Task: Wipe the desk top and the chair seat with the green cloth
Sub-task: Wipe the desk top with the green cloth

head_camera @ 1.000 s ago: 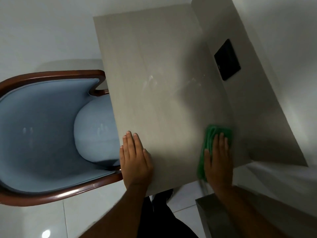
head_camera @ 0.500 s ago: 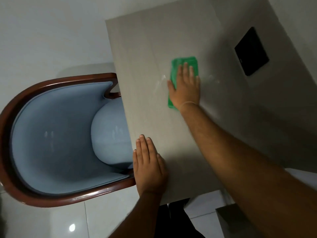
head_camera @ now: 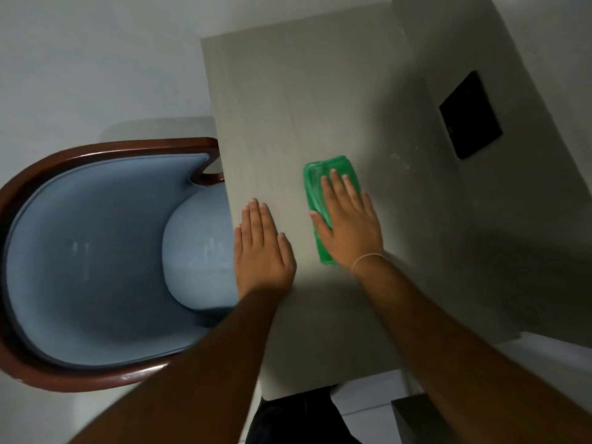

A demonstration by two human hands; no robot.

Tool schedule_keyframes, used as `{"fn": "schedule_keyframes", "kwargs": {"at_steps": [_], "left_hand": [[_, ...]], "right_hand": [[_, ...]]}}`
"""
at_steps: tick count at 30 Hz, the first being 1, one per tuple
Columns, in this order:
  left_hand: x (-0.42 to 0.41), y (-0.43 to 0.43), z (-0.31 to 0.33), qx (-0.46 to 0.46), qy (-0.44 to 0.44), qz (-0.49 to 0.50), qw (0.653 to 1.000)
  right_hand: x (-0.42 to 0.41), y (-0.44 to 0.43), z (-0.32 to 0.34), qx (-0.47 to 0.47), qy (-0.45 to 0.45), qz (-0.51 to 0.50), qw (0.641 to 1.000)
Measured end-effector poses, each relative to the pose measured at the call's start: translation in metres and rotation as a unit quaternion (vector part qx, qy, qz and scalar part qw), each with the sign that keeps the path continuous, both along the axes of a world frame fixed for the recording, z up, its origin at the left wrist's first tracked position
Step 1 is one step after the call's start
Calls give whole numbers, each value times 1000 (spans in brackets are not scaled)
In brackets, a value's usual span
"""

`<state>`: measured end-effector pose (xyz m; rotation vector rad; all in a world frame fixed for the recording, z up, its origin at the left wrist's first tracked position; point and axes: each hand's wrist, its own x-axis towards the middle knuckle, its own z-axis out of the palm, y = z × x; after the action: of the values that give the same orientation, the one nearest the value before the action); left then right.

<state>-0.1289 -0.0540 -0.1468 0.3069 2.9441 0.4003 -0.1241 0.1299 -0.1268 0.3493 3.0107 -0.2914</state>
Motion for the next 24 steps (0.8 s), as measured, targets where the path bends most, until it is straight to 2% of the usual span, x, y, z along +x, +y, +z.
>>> {"fn": "schedule_keyframes", "kwargs": {"at_steps": [6, 8, 10, 13, 15, 17, 20, 24], "left_hand": [[-31, 4, -2, 9, 19, 11, 1000], [-34, 4, -1, 2, 19, -17, 1000], [-39, 6, 1, -3, 22, -57, 998], [-47, 8, 3, 0, 13, -65, 998], [-49, 6, 3, 8, 6, -56, 998], [-50, 5, 3, 22, 0, -47, 999], [-49, 6, 3, 20, 10, -39, 999], [-50, 7, 2, 29, 8, -38, 999]], "right_hand": [[-48, 66, -1, 12, -13, -141, 990], [-89, 68, 1, -6, -16, -197, 980], [-129, 53, 4, -11, -17, -204, 979], [-163, 3, 14, -6, -10, -70, 997], [-158, -28, 17, 1, -5, 49, 999], [-135, -40, 14, -4, 4, 104, 995], [-83, -20, 5, -7, 38, 33, 999], [-16, 48, -1, 26, 4, -124, 992]]}}
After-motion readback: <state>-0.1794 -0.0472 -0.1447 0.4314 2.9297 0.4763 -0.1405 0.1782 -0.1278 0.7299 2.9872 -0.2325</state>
